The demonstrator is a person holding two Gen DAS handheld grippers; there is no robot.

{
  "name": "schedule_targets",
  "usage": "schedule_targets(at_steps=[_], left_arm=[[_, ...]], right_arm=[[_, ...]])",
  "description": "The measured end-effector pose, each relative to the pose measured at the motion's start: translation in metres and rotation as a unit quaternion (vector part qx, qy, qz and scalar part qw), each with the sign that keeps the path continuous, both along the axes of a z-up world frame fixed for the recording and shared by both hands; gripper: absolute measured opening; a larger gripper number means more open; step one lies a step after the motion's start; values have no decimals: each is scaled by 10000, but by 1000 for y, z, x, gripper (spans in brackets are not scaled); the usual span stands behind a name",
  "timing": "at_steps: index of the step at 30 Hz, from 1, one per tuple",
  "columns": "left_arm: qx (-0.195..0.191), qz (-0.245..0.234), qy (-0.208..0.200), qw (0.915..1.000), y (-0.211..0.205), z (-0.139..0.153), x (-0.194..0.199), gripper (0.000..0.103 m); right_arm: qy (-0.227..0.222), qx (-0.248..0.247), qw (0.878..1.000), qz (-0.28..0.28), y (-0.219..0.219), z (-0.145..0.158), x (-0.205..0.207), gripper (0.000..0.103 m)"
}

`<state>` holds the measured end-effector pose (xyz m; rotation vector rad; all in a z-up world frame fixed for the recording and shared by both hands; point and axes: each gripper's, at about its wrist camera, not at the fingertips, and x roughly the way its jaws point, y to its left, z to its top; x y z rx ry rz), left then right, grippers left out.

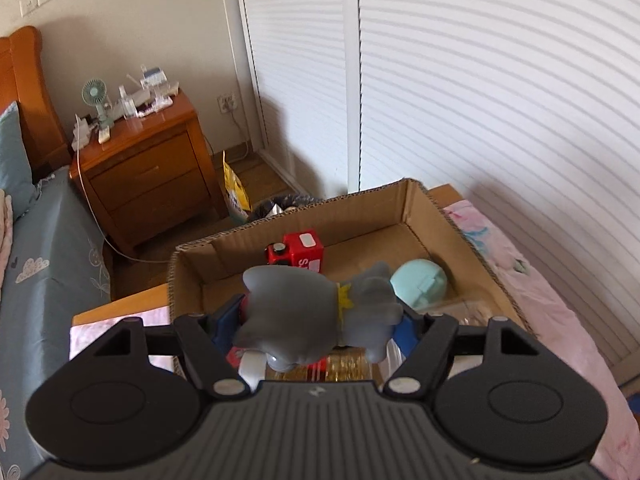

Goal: Organize rigid objects
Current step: 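Lower the grey elephant into the cardboard box and open the left tool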

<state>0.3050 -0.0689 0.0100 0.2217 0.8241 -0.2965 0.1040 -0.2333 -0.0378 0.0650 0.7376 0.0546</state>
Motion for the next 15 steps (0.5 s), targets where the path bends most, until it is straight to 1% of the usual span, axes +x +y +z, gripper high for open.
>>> schedule_targets(at_steps=[5, 10, 13, 15], left_arm=[[133, 117, 166, 9997, -9, -18, 20, 73], [176, 155, 255, 9994, -9, -29, 24, 76], [155, 130, 215, 9996, -9, -26, 21, 93], [121, 150, 137, 9997, -7, -21, 17, 94]], right_arm=[[26, 133, 9999, -16, -6, -4, 3, 103], [111, 172, 9998, -4, -7, -10, 7, 103], [128, 158, 9998, 9, -6, -11, 8, 103], [113, 161, 9998, 21, -5, -10, 8, 103]])
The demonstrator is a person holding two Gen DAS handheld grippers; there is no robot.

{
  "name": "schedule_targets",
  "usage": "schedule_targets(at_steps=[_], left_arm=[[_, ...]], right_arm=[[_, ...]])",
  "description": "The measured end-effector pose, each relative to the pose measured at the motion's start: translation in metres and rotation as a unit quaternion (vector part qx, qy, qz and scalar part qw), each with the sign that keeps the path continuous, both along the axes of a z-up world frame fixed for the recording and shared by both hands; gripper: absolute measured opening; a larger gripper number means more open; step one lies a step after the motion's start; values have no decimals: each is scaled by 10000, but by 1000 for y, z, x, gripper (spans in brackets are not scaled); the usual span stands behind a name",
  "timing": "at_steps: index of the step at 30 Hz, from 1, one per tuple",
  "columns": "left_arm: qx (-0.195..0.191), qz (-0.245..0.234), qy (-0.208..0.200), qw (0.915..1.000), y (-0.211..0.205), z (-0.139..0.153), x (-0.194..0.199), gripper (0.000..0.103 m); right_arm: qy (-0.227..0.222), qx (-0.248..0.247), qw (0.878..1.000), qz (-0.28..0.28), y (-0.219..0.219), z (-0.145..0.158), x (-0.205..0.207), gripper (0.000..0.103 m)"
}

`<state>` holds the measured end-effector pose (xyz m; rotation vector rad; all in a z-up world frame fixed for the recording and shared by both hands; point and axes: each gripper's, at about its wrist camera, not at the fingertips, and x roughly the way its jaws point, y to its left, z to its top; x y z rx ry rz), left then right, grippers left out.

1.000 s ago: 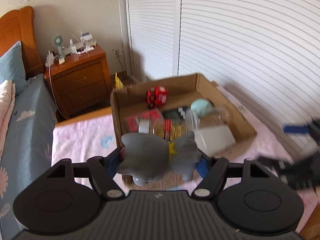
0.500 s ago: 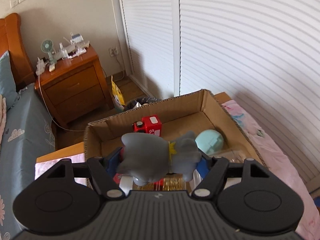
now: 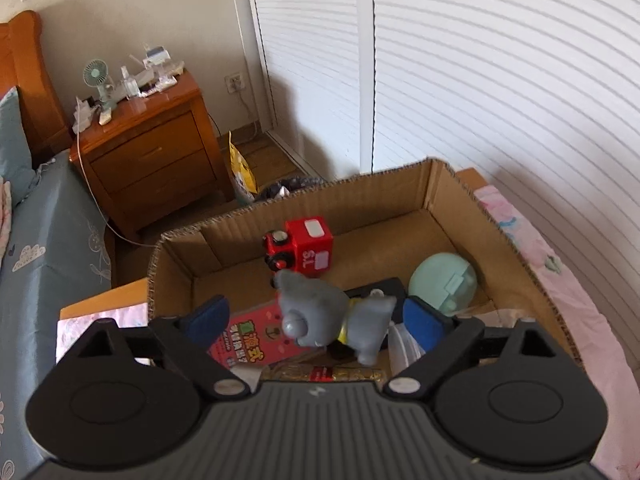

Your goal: Organize rigid objects

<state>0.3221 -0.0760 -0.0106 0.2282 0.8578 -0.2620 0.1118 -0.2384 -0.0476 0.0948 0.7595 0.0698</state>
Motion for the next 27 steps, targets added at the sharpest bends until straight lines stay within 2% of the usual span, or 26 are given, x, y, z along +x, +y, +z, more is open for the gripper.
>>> schedule_targets(at_steps=[6, 11, 13, 19, 27], left_arm=[[-134, 0, -260, 9996, 10, 25, -25, 94], [-222, -7, -675, 9975, 24, 49, -78, 99], [-225, 132, -817, 9963, 32, 53, -105, 100], [-288, 841, -785, 9929, 52, 43, -164, 100], [-391, 1307, -669, 9884, 65, 32, -208, 100]], right_arm=[[-41, -79, 10000, -38, 5, 7, -2, 103], [-61, -145, 9997, -189, 8, 19, -4, 103], [-16, -227, 9993, -300, 9, 24, -3, 103], [50, -411, 9982, -440, 22, 37, 2, 103], [14, -686, 9969, -377, 50, 51, -7, 103]])
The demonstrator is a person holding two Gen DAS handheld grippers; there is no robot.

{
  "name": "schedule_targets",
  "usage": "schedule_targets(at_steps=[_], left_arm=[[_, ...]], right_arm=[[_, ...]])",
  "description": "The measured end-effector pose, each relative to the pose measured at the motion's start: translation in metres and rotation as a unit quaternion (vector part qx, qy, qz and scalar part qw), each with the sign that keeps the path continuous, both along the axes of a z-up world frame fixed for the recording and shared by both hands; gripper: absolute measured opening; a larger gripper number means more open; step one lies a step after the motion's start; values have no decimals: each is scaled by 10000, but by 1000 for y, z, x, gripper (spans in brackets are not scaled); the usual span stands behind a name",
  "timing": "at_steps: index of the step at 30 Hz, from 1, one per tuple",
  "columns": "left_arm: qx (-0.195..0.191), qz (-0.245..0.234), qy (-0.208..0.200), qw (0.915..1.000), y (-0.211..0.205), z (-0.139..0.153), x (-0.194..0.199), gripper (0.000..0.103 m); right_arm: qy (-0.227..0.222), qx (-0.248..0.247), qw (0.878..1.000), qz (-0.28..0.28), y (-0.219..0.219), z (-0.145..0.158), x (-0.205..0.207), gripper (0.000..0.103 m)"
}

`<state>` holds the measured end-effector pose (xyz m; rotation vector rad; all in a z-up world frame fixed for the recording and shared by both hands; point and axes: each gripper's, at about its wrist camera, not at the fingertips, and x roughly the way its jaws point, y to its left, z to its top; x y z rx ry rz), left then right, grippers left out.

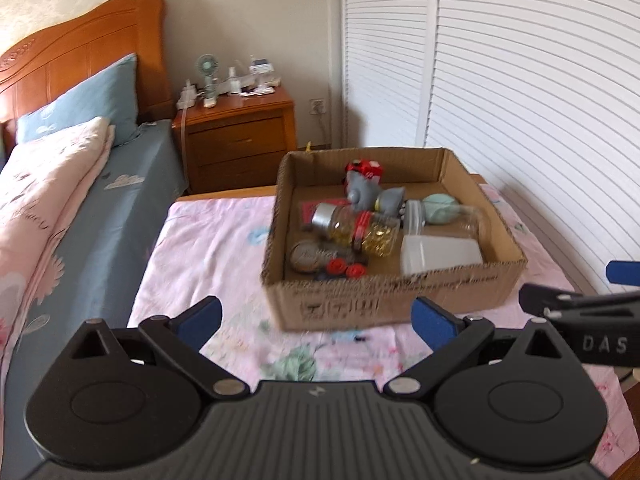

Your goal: Organize rigid objects

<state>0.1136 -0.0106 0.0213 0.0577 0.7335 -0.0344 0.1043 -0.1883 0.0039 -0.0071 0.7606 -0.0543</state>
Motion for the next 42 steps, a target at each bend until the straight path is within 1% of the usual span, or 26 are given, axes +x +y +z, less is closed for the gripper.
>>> schedule_targets(at_steps=[6, 14, 19, 25, 42], left_arm=[[88, 50, -50, 9999, 6, 5, -20, 100], [-35, 109, -100, 9999, 10, 15, -31, 100], [-77, 133, -71, 9999, 11, 18, -34, 100], [-6, 176, -45, 9998, 10, 18, -36, 100], [24, 184, 6, 9998, 6, 15, -33, 100]], right_arm=[[43, -39, 10000, -10, 12, 2, -9, 103], [-5, -137, 9999, -2, 20, 13, -18, 103], [15, -175, 9998, 18, 21, 15, -18, 103], [80, -209, 9997, 43, 23, 13, -18, 103], [138, -97, 9999, 33, 17, 9, -15, 103]])
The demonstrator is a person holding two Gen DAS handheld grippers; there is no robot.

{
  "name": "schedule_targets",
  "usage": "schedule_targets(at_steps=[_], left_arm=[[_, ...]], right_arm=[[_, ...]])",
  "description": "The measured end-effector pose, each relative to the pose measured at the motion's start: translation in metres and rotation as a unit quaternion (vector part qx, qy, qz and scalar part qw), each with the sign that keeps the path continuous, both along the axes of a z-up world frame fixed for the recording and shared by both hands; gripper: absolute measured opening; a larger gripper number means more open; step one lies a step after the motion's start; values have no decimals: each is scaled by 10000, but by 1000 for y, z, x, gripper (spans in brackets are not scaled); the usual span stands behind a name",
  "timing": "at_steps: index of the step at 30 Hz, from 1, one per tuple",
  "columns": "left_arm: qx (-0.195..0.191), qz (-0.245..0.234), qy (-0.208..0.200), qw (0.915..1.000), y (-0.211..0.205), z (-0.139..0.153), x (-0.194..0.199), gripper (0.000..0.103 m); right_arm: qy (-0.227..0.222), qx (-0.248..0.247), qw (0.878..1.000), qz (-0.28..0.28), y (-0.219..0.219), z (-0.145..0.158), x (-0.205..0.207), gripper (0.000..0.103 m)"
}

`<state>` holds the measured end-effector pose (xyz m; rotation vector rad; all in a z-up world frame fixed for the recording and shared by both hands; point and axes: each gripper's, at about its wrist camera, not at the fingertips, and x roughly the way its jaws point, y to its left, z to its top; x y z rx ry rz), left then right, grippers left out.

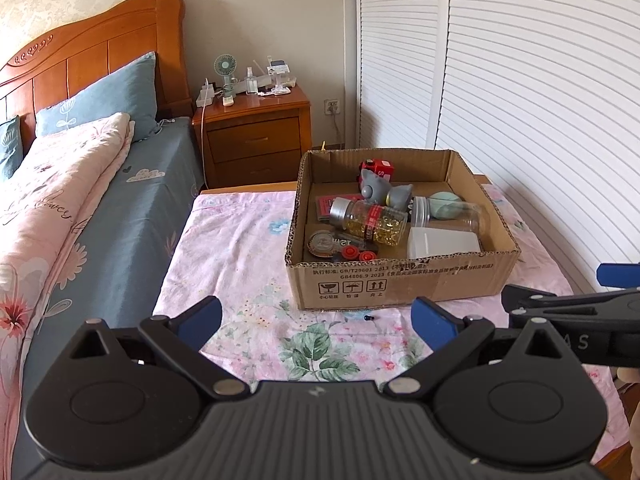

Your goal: Organize rigid objects

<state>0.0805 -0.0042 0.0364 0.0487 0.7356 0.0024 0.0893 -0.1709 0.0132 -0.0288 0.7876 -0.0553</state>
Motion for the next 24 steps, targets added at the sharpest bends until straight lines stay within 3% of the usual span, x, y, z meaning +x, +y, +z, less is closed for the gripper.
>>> schedule_targets(at_steps=[24], left_arm=[[-23, -24, 18, 10000, 1, -1, 0, 100]], right_arm=[[23, 16, 10000, 5, 1, -2, 1, 103]])
